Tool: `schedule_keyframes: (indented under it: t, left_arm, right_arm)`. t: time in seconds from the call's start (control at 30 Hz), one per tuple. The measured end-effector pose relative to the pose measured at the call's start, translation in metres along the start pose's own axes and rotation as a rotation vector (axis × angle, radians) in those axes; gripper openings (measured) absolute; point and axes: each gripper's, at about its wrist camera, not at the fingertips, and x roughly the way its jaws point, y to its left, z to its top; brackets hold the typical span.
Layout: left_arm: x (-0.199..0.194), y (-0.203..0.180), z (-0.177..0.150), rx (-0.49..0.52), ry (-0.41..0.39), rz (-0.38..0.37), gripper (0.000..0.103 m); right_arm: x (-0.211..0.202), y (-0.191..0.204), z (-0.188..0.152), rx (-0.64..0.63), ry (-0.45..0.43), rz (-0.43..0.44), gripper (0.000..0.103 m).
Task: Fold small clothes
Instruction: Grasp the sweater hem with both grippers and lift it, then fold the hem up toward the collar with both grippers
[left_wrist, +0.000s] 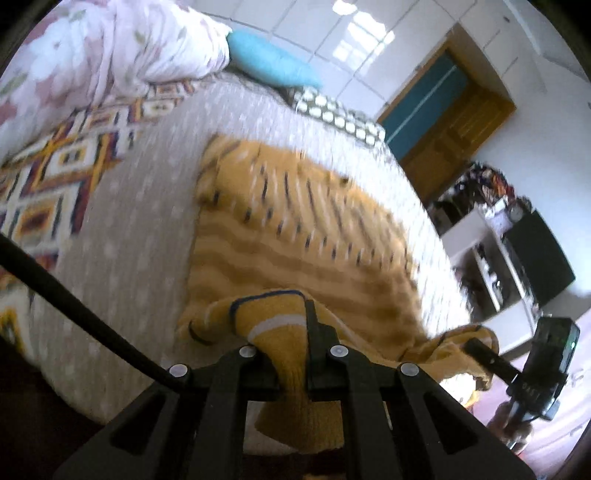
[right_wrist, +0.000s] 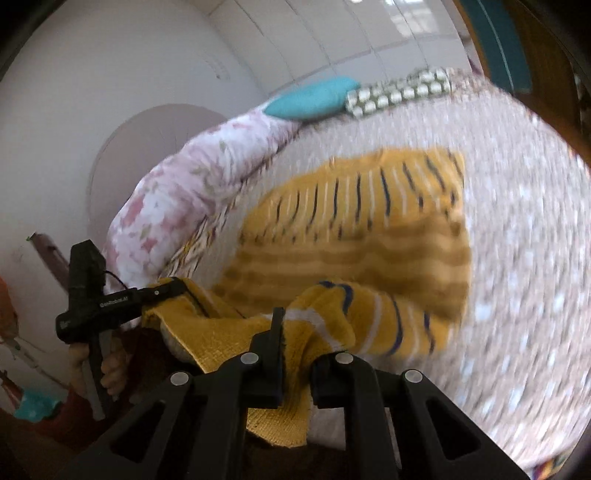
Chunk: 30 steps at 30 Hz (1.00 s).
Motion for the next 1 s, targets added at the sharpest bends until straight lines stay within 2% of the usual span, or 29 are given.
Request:
schedule_keyframes:
  t: [0.1, 0.2, 0.3, 0.5, 0.73, 0.87, 0.97, 1.0]
  left_arm:
    - [0.007, -0.012, 0.035, 0.023, -0.048, 0.014, 0.008]
    - [0.025, -0.020, 0.063, 0.039, -0.056, 0.026, 0.008]
    - [0.050, -0.023, 0.086, 0.045, -0.034, 0.054, 0.008]
    - [0.094, -0.018, 0.107, 0.026, 0.010, 0.095, 0.008]
    - [0.158, 0.015, 0.143, -0.098, 0.088, 0.115, 0.009]
    - [0.186, 0.033, 0.162, -0.181, 0.134, 0.080, 0.010]
    - [0.195, 0.044, 0.175, -0.247, 0.129, 0.006, 0.022]
    - [0.197, 0.048, 0.179, -0.272, 0.127, -0.020, 0.030]
  right_arm:
    - [0.004, 0.003, 0.032, -0.016, -0.042, -0.022, 0.011]
    - [0.011, 0.001, 0.059, -0.008, -0.069, -0.036, 0.011]
    - [0.024, -0.009, 0.079, 0.013, -0.072, -0.053, 0.011]
    - [0.058, -0.030, 0.104, 0.044, -0.034, -0.089, 0.011]
    - [0.112, -0.057, 0.140, 0.097, 0.011, -0.112, 0.012]
    - [0.140, -0.078, 0.159, 0.161, 0.036, -0.115, 0.018]
    - [0.162, -0.106, 0.173, 0.268, 0.046, -0.098, 0.026]
    - [0.167, -0.114, 0.176, 0.294, 0.048, -0.094, 0.032]
